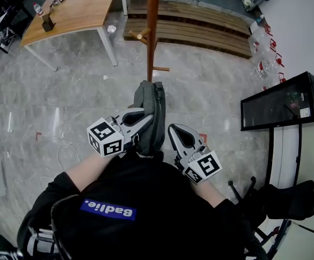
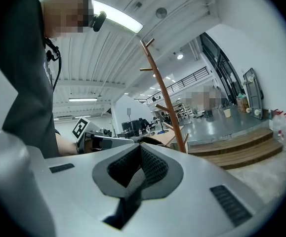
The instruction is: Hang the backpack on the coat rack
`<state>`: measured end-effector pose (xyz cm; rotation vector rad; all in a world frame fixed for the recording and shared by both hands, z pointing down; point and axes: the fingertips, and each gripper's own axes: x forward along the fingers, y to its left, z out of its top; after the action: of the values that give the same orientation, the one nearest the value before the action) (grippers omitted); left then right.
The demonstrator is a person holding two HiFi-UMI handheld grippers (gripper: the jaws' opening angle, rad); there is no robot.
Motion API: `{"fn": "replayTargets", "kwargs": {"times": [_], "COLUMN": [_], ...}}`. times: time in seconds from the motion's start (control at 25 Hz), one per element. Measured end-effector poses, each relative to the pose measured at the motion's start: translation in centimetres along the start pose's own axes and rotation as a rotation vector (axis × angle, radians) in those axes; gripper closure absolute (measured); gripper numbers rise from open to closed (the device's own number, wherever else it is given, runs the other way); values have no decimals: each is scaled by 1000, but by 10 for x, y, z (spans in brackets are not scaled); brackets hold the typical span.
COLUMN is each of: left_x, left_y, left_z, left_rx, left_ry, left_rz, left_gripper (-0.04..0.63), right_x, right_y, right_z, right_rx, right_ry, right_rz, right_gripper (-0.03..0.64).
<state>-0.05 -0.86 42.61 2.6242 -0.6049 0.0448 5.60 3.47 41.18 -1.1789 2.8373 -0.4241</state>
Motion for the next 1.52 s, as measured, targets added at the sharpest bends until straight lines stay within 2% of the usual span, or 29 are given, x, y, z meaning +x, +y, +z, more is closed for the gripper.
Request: {"fn": "replayTargets", "kwargs": {"times": [0.2, 0.56, 0.72, 1.0, 1.24, 1.52], "left_x": [20, 45, 58, 93, 125, 166], "left_y": [14, 39, 48, 54, 69, 91], "left_z": [-4, -11, -14, -22, -28, -42], "left_rx": [-9, -10, 3, 13, 30, 12], "left_ry": [50, 167, 194, 223, 240, 265], "left_rz": [-100, -325, -391, -423, -394, -349], "left_gripper": [545, 545, 546, 546, 546, 545], "right_x": [20, 51, 55, 49, 33, 13], "right_y": [-13, -38, -44, -54, -69, -87], "right_z": [5, 15, 23, 20, 24, 18], "right_rx": [-6, 9, -2, 11, 13, 36], "right_ry": [2, -33, -63, -57, -47, -11], "right_rz": [-64, -277, -343, -319, -314, -339], "right_gripper": [609, 609, 609, 609, 609, 609]}}
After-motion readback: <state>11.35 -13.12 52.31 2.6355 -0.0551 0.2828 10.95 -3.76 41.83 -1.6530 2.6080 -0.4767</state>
